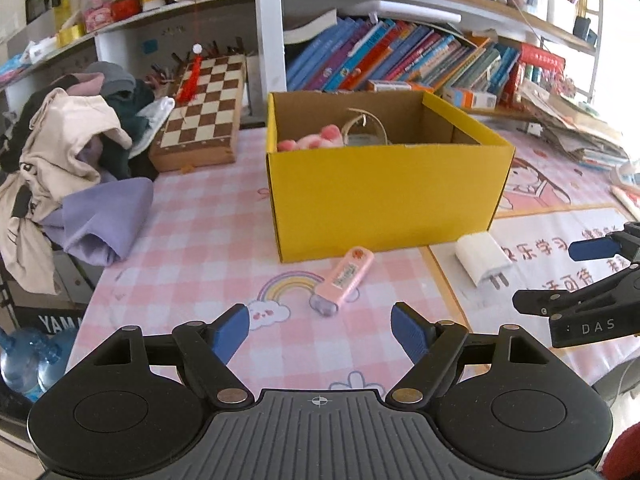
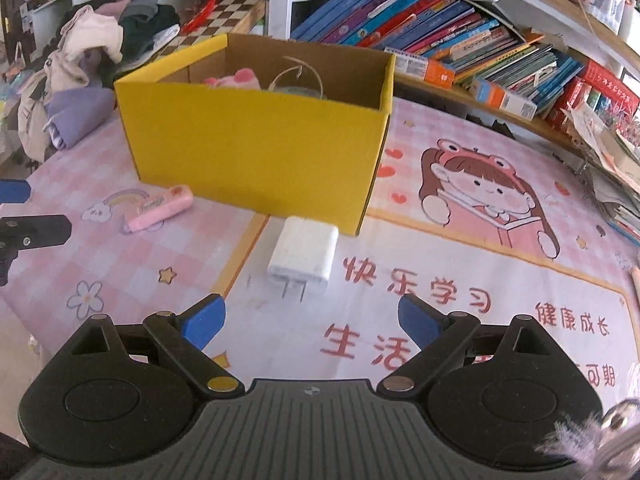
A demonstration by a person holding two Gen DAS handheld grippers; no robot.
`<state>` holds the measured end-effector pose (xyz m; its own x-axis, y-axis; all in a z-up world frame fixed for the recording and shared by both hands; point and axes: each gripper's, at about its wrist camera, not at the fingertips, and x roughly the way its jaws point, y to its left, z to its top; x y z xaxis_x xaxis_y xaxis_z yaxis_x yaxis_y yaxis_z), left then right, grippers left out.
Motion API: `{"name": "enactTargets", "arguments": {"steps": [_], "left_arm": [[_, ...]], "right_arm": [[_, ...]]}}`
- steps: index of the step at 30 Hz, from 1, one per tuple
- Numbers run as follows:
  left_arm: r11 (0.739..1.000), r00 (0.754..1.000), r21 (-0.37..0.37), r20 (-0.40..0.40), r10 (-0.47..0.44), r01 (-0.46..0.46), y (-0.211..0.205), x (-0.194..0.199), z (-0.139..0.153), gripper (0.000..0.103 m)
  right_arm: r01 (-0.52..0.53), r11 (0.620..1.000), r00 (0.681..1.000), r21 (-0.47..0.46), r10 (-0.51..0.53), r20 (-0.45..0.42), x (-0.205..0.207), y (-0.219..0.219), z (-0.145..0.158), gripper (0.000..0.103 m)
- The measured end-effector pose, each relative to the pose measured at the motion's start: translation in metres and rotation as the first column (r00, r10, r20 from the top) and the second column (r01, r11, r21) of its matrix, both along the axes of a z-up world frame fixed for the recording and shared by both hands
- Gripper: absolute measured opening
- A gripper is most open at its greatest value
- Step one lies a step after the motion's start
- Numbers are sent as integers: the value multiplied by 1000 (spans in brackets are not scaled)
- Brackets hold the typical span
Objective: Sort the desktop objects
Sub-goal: 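Grasp the pink stick with the left tool while the right tool grasps the white charger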
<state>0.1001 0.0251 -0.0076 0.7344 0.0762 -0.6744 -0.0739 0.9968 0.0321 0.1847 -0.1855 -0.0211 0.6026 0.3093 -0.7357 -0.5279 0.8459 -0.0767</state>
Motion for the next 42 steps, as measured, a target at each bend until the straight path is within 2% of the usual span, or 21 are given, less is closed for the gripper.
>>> {"name": "enactTargets", "arguments": {"steps": [6, 28, 30, 34, 39, 42], "left_arm": [[1000, 1000, 6, -12, -1, 1, -2, 0, -3, 86], [1000, 1000, 18, -15, 14, -14, -4, 6, -5, 87], [1000, 1000, 28, -5, -1, 2, -6, 6, -6, 87], [994, 999, 104, 17, -41, 39, -16, 8, -7, 87], [998, 1000, 62, -12, -16, 17, -12, 17, -13, 85], [999, 1000, 35, -25, 7, -6, -6, 23, -16, 77]], "right_arm": [[7, 1000, 1000, -16, -7, -9, -3, -1, -4, 95], [33, 999, 999, -17, -33, -14, 4, -8, -8, 97], [28, 1000, 999, -12, -29, -16, 5, -8, -8, 96], [17, 1000, 1000, -9, -17, -14, 9, -6, -10, 94], [-12, 1000, 1000, -13, 12, -9, 13, 0, -11, 91], [-40, 999, 999, -18, 39, -10, 17, 6, -12, 86]]}}
